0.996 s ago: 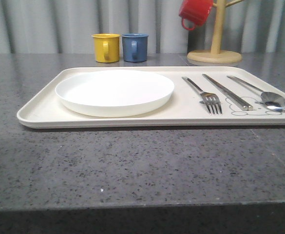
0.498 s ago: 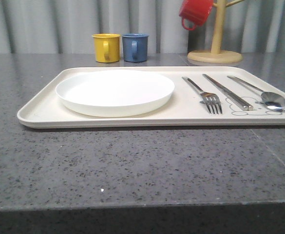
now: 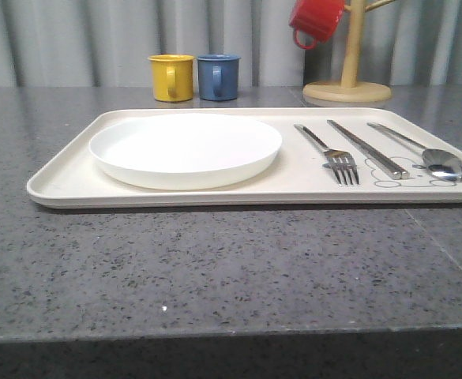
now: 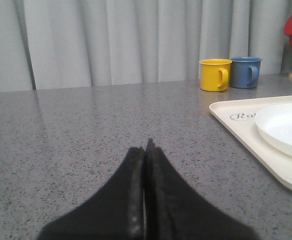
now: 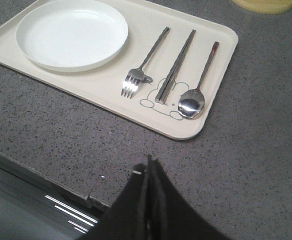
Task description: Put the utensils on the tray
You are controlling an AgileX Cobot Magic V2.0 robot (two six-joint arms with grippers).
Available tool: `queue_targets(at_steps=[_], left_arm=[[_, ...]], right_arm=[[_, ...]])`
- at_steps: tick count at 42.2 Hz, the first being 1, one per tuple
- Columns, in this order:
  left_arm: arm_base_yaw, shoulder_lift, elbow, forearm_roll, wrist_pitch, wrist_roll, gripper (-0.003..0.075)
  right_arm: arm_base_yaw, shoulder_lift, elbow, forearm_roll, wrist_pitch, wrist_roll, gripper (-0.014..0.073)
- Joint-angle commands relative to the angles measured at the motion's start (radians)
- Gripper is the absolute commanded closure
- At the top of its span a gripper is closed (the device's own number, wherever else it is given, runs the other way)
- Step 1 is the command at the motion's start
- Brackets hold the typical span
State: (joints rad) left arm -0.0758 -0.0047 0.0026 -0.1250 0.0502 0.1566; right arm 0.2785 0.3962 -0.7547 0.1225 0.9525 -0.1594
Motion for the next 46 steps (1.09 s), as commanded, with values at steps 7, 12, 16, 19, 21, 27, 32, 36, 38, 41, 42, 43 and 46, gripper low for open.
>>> queue_targets(at_steps=[7,12,16,19,21,27,32,36,38,41,42,43,46], left_arm=[[0.001,-0.02,0.013,-0.01,-0.069,-0.002,0.0741],[0.001,-0.02,0.013,-0.024,-0.074,-0.002,0.0741],[0.001,-0.02,0.013,-0.006,-0.074,-0.003,0.0741],[0.001,-0.02,0.013,0.023,-0.074,-0.028,0.0741],[0.001,-0.02,0.013,0.048,-0.076,-0.061,0.0741],[0.001,-0.02,0.013,0.055,-0.079,-0.061,0.0741],[0.001,-0.02,0.013,0.055,-0.08,-0.061,0.0741],[0.001,-0.02,0.013,0.055,-0.08,-0.061,0.0741],[0.001,-0.02,0.013,0.055,-0.08,-0.061,0.0741],[0.001,-0.02,0.013,0.055,-0.08,-0.061,0.0741],[0.001,-0.02,0.013,0.055,-0.08,-0.061,0.0741],[0.001,-0.02,0.013,0.055,-0.08,-0.061,0.0741],[0.001,-0.02,0.013,0.055,-0.08,-0.061,0.0741]], right_arm=[[0.0,0.012,-0.026,0.01,-0.059,-0.008,0.066],[0.0,0.012,-0.026,0.01,-0.059,-0.008,0.066],[0.0,0.012,-0.026,0.01,-0.059,-0.008,0.066],[0.0,0.012,-0.026,0.01,-0.059,-0.008,0.066],[0.0,0.012,-0.026,0.01,-0.059,-0.008,0.066],[0.0,0.012,-0.026,0.01,-0.059,-0.008,0.066],[0.0,0.012,-0.026,0.01,-0.059,-0.008,0.066],[0.0,0.012,-0.026,0.01,-0.059,-0.008,0.066],[0.0,0.012,-0.026,0.01,-0.059,-0.008,0.066],[0.0,0.012,-0.026,0.01,-0.059,-0.008,0.066],[0.0,0.012,-0.026,0.01,-0.059,-0.008,0.066],[0.0,0.012,-0.026,0.01,-0.059,-0.008,0.066],[0.0,0.012,-0.026,0.01,-0.059,-0.008,0.066]])
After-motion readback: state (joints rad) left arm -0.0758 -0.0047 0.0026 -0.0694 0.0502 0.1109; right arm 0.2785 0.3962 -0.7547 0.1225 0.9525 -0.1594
